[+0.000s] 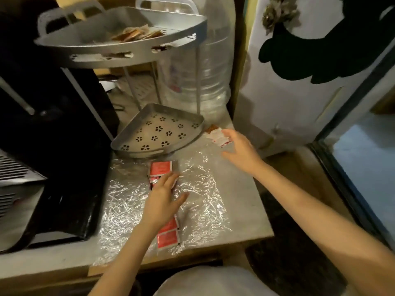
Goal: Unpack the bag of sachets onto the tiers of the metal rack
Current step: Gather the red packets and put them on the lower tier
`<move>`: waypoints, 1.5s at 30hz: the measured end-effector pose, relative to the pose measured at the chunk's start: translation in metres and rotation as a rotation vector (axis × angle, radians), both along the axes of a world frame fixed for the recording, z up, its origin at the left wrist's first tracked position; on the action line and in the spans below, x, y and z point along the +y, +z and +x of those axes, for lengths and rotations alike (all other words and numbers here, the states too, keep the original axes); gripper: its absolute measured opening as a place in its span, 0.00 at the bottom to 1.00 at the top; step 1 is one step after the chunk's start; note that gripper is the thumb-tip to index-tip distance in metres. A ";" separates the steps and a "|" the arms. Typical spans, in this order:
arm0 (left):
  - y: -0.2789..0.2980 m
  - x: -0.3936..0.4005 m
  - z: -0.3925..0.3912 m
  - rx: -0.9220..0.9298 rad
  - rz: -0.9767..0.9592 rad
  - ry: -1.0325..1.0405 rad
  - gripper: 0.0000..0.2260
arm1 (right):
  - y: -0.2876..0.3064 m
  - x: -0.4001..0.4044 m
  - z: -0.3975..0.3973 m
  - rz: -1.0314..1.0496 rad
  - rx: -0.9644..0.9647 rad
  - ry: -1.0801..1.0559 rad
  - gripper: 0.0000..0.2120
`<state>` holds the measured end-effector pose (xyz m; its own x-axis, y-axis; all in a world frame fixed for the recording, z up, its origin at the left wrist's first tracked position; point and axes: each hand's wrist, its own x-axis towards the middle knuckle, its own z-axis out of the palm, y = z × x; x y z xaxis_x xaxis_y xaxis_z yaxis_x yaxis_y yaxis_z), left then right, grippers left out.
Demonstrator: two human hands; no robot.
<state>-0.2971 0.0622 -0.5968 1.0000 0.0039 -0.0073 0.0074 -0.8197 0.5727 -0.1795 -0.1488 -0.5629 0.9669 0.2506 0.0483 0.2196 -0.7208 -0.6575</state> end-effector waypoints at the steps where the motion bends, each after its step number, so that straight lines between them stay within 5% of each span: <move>1: 0.000 0.007 -0.003 -0.003 0.014 0.054 0.28 | -0.002 0.013 0.001 -0.001 0.033 0.076 0.27; 10: -0.008 0.028 -0.043 0.297 0.138 0.279 0.29 | -0.011 0.115 0.007 -0.241 0.135 0.550 0.33; 24: -0.018 0.014 -0.042 0.386 0.118 0.386 0.24 | -0.028 0.146 0.016 -0.456 0.106 0.595 0.46; 32: -0.011 0.012 -0.035 0.412 0.099 0.414 0.17 | -0.016 0.151 0.017 -0.542 0.059 0.604 0.28; 37: -0.005 0.017 -0.030 0.390 -0.146 0.376 0.10 | -0.004 0.142 0.025 -0.395 0.221 0.609 0.31; 42: 0.002 0.030 -0.027 0.453 -0.648 0.392 0.07 | 0.007 0.129 0.033 -0.244 0.389 0.604 0.28; 45: 0.005 0.040 -0.025 0.506 -0.921 0.393 0.14 | 0.008 0.124 0.037 -0.187 0.486 0.562 0.27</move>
<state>-0.3225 0.1019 -0.5916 0.8115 0.1022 -0.5753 0.5761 0.0251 0.8170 -0.1421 -0.0247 -0.5554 0.5935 0.6731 -0.4413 0.3038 -0.6951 -0.6516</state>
